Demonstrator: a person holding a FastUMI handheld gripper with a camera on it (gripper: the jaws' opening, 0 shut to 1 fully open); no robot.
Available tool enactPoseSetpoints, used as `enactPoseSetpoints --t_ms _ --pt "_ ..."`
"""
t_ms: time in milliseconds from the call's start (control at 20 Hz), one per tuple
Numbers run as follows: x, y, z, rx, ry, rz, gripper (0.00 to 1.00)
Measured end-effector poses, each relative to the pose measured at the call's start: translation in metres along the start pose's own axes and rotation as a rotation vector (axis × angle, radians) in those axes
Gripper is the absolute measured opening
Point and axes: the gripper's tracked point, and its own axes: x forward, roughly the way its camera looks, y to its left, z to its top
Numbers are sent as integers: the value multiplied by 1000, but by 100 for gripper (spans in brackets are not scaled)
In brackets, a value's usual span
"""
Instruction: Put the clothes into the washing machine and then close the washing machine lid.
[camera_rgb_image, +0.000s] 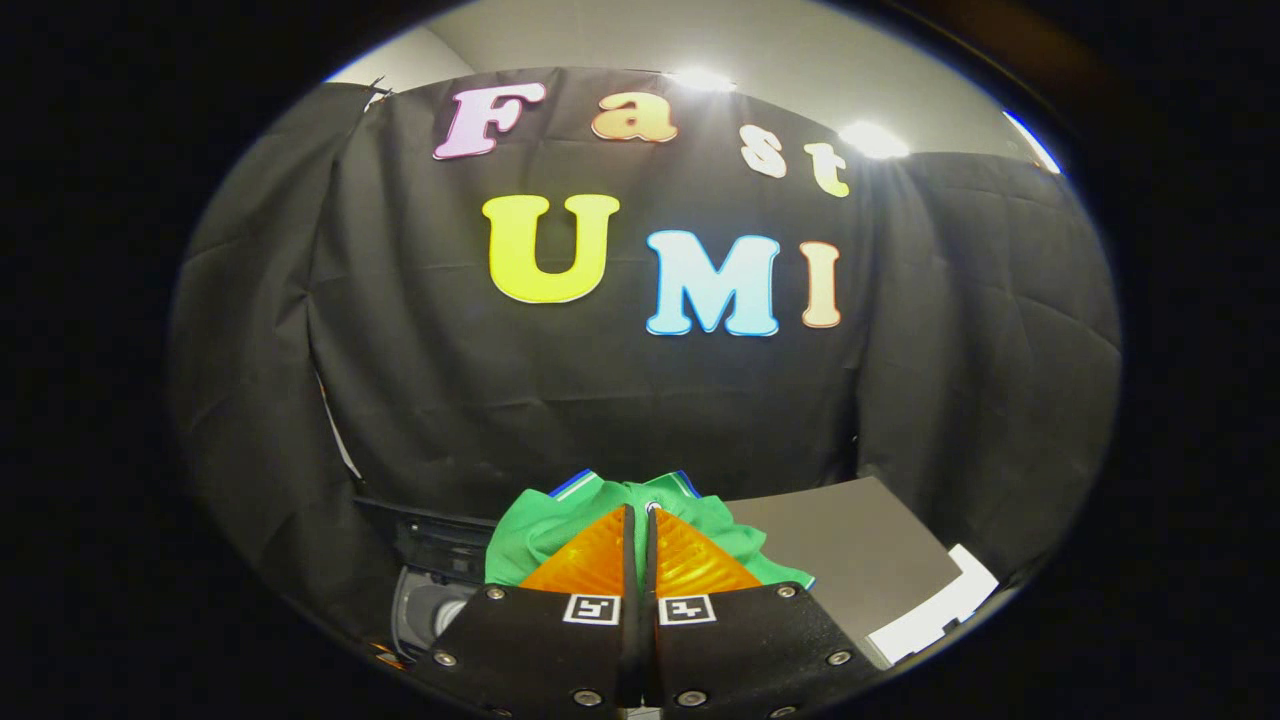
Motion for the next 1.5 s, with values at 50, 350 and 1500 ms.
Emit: enactPoseSetpoints --t_ms 50,350,1500 --pt "-2 13 -1 -3 -1 12 0" --pt "-14 79 -9 -8 4 68 0" --pt "17 189 -99 -49 136 199 0"
